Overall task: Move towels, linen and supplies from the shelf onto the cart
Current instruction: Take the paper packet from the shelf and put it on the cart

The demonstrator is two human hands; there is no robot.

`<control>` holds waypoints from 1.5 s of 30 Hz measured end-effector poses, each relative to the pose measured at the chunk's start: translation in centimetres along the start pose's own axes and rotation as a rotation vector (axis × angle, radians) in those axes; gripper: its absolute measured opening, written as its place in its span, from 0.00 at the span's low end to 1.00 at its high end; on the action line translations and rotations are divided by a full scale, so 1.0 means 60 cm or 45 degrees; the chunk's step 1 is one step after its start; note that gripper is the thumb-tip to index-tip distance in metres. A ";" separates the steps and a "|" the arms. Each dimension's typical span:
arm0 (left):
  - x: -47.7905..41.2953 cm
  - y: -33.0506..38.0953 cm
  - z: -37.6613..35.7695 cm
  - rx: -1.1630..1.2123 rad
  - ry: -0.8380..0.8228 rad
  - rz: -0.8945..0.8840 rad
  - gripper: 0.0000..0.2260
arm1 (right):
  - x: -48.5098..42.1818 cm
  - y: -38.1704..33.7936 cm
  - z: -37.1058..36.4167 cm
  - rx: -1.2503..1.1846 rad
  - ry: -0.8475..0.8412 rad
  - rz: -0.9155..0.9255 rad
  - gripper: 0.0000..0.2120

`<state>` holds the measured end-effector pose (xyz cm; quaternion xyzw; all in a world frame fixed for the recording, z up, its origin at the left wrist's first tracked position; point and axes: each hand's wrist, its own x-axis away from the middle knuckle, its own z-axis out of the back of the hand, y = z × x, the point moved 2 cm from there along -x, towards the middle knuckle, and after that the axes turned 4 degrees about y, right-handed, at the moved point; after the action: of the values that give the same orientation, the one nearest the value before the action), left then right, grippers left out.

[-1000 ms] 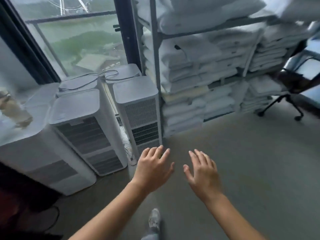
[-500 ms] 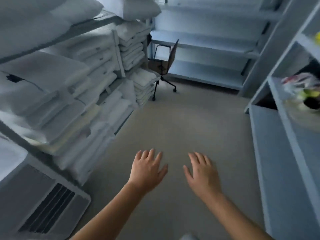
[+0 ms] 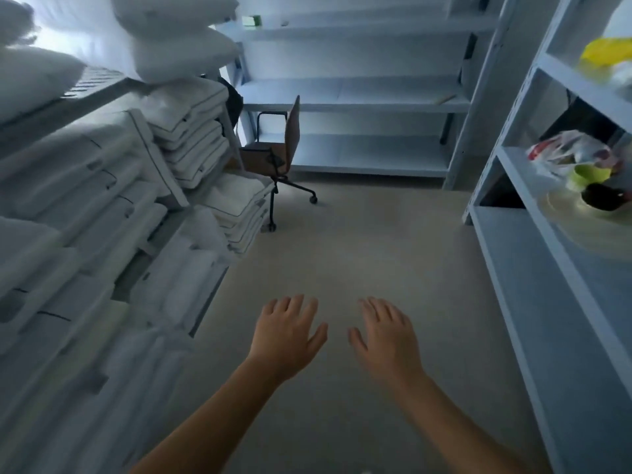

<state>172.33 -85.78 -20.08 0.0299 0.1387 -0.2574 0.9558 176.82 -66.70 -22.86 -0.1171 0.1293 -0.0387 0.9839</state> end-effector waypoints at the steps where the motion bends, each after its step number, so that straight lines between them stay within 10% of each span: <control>1: -0.029 -0.008 -0.002 0.008 -0.003 0.015 0.22 | -0.035 0.004 0.001 -0.005 0.003 0.005 0.27; 20: -0.703 -0.159 -0.177 0.223 0.028 -0.194 0.23 | -0.654 0.137 -0.065 0.109 0.120 -0.196 0.26; 45: -1.658 -0.132 -0.436 0.200 0.147 -0.263 0.22 | -1.520 0.599 -0.167 0.056 0.158 -0.243 0.28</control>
<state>79.37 -41.17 -17.16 0.1049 0.1753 -0.3625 0.9093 87.96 -24.33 -18.56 -0.1046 0.1773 -0.1423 0.9682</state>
